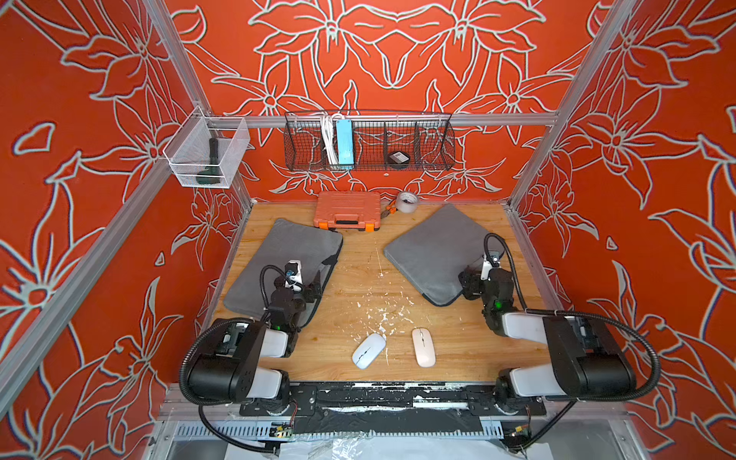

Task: Put the mouse into the laptop bag
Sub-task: Adjust the zippered laptop bag at the center of the board.

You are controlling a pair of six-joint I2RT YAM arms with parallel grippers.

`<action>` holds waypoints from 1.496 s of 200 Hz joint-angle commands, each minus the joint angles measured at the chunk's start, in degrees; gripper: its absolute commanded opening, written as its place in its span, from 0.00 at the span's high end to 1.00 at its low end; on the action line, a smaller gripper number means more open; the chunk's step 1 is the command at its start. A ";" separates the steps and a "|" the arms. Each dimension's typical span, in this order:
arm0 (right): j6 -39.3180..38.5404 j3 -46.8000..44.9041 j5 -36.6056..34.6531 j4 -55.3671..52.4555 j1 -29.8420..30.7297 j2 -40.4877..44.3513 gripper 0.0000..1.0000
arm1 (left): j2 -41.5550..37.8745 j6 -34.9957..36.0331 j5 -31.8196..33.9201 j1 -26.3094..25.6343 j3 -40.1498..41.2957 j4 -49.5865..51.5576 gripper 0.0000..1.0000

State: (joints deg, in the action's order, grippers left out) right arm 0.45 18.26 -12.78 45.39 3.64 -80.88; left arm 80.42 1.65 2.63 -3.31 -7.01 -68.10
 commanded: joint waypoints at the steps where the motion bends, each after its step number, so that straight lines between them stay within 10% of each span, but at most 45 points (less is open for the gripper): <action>1: 0.19 -0.05 -1.02 0.91 0.48 -0.07 0.02 | 0.04 0.01 -0.52 0.41 -0.32 -0.37 0.03; 198: -0.13 -0.64 -0.96 2.63 0.49 1.18 0.02 | -1.83 -0.44 0.88 0.32 -0.28 -0.30 0.03; 219: 5.23 9.08 -8.43 -25.81 0.76 12.59 0.01 | -14.14 -4.33 7.26 0.29 -7.04 20.63 0.03; 233: 27.74 17.29 -17.05 -48.42 0.52 18.93 0.01 | -22.04 -9.87 9.67 0.32 -11.30 31.98 0.03; 273: 32.05 18.90 13.55 -52.24 0.53 32.29 0.01 | -41.50 -31.32 1.93 0.31 -18.35 53.70 0.03; 299: 41.91 10.89 30.26 -35.40 2.74 38.24 0.01 | -52.37 -45.64 6.30 0.84 -20.57 73.69 0.03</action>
State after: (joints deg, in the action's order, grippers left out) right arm 30.57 35.44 -1.37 5.21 4.25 -44.34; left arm 35.20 -26.15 7.14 -3.27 -26.30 -19.73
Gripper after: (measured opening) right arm 0.987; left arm 0.970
